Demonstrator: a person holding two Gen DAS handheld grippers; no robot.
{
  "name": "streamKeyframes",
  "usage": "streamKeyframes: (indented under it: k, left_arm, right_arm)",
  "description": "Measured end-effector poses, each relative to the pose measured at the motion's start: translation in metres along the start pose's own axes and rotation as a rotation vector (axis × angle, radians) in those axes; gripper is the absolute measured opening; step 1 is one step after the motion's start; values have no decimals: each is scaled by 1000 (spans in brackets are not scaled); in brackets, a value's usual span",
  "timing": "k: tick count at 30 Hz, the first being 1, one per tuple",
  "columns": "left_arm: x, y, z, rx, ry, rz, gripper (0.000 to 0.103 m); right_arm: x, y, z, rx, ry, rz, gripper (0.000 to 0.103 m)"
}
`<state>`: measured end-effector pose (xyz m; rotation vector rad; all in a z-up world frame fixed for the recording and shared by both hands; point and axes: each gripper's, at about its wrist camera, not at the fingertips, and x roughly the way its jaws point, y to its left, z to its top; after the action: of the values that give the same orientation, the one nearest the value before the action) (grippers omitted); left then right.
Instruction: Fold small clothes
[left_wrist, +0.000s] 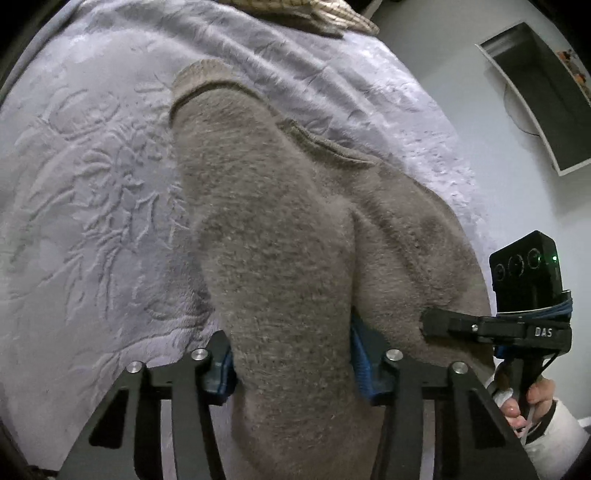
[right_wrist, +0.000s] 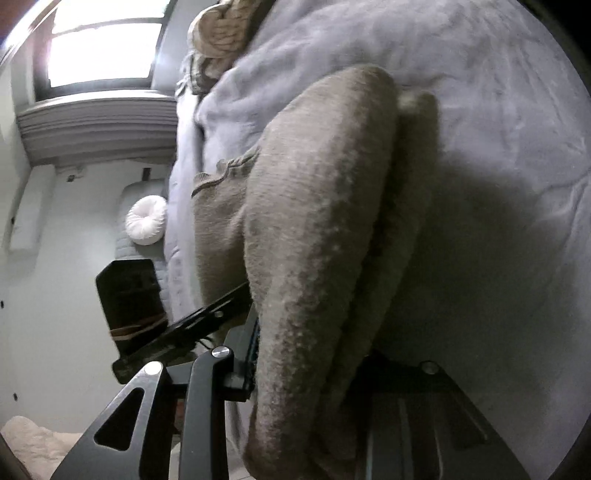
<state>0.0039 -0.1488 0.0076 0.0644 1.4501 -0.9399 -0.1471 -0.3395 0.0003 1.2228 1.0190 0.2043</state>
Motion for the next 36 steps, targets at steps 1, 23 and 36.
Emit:
streamKeyframes:
  k: [1, 23, 36]
  left_arm:
    - [-6, -1, -1, -3, -6, -8, 50]
    - [-91, 82, -140, -146, 99, 109, 50]
    - [-130, 119, -146, -180, -46, 229, 50]
  right_arm:
    - [0, 6, -2, -1, -1, 11, 32]
    - [129, 59, -133, 50, 259, -2, 34]
    - [81, 77, -129, -109, 126, -351, 23]
